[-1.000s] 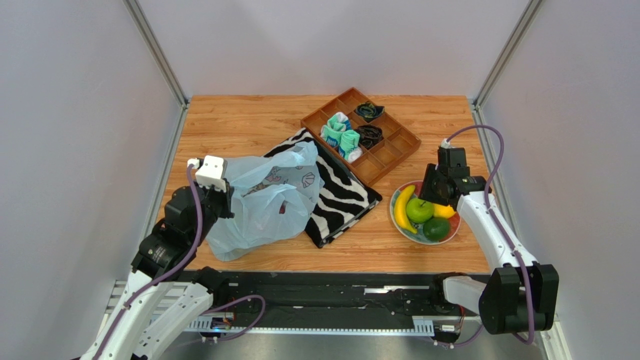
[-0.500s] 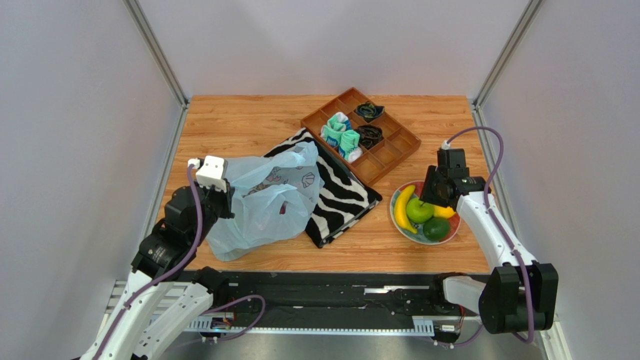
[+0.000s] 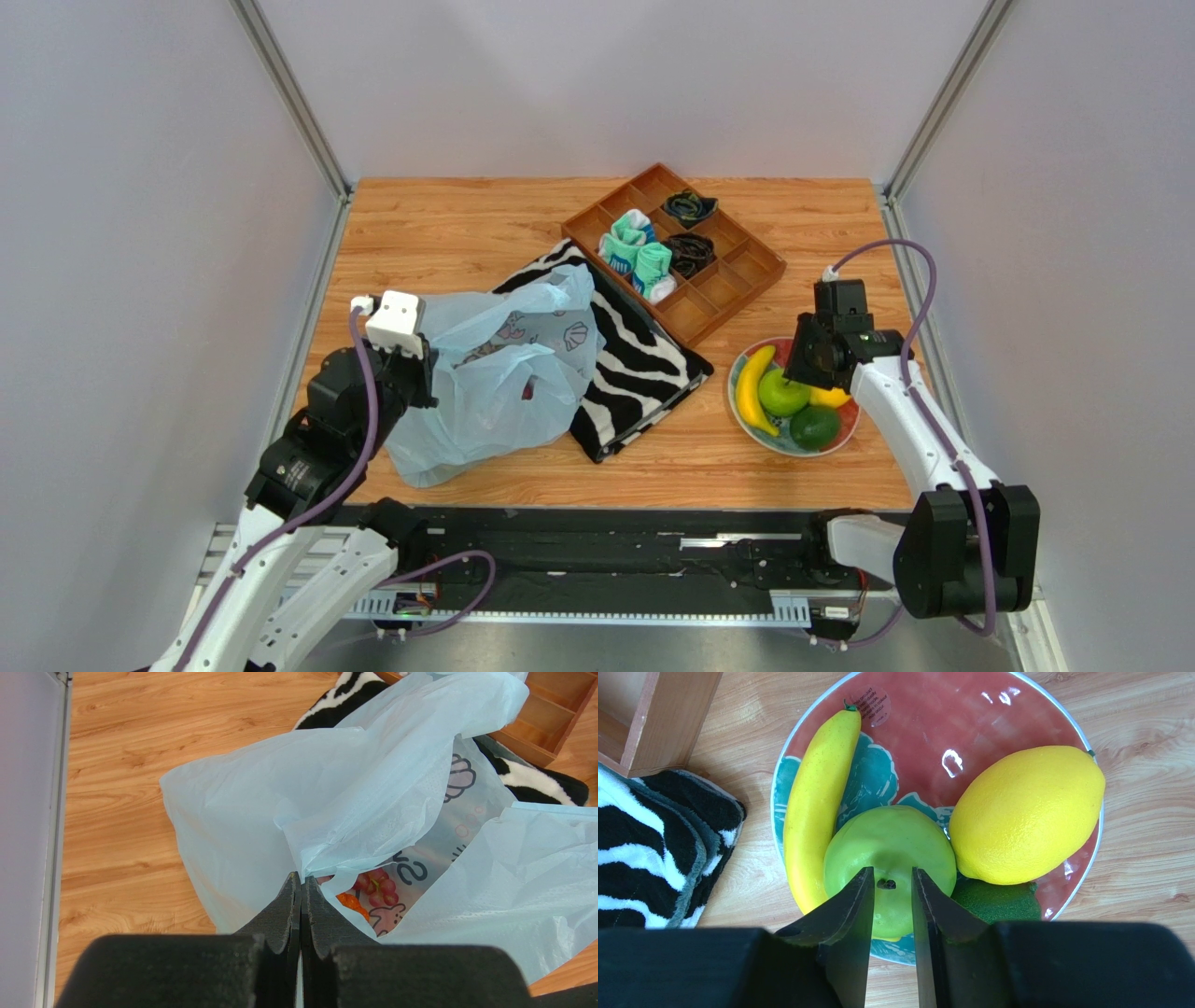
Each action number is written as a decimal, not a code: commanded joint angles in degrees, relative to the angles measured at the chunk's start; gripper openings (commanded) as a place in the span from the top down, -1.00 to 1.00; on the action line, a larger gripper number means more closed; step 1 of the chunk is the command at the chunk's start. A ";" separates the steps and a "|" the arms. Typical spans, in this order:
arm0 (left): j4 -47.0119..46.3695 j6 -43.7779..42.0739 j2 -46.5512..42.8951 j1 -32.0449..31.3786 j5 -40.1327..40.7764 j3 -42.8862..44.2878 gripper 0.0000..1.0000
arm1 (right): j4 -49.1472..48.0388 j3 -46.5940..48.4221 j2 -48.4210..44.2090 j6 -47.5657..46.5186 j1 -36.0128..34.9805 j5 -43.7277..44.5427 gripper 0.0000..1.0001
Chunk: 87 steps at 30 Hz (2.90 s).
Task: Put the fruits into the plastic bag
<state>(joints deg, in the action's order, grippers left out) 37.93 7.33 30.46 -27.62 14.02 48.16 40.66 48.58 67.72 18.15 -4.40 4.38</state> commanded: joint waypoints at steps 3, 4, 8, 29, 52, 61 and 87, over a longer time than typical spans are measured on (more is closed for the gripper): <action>-0.67 -0.48 -0.13 -0.07 0.13 0.35 1.00 | -1.55 -0.06 0.74 0.22 0.10 -1.13 0.48; -0.67 -0.48 -0.14 -0.07 0.13 0.35 1.00 | -1.55 0.03 0.92 0.13 0.01 -1.13 0.53; -0.67 -0.57 -0.05 -0.07 0.22 0.35 1.00 | -1.29 0.11 0.57 -0.05 0.10 -1.13 0.69; -0.58 -0.57 -0.22 -0.07 0.30 0.35 1.00 | 0.12 3.45 -6.46 0.57 0.01 -3.59 1.00; -0.84 -0.65 0.13 -0.07 -0.75 0.27 1.00 | -23.60 13.45 -0.85 8.13 -28.89 -13.26 1.00; -1.02 -0.74 0.39 -0.07 -0.75 0.27 1.00 | -28.79 22.43 11.36 7.86 -37.78 -16.77 1.00; -0.84 -0.74 0.65 -0.07 -0.66 0.27 1.00 | -22.21 37.29 38.36 5.49 -52.20 -23.72 1.00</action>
<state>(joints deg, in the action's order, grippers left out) 37.95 7.31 30.85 -27.62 13.72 48.16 17.17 82.26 104.62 24.93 -56.47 -18.63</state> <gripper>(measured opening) 0.007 0.015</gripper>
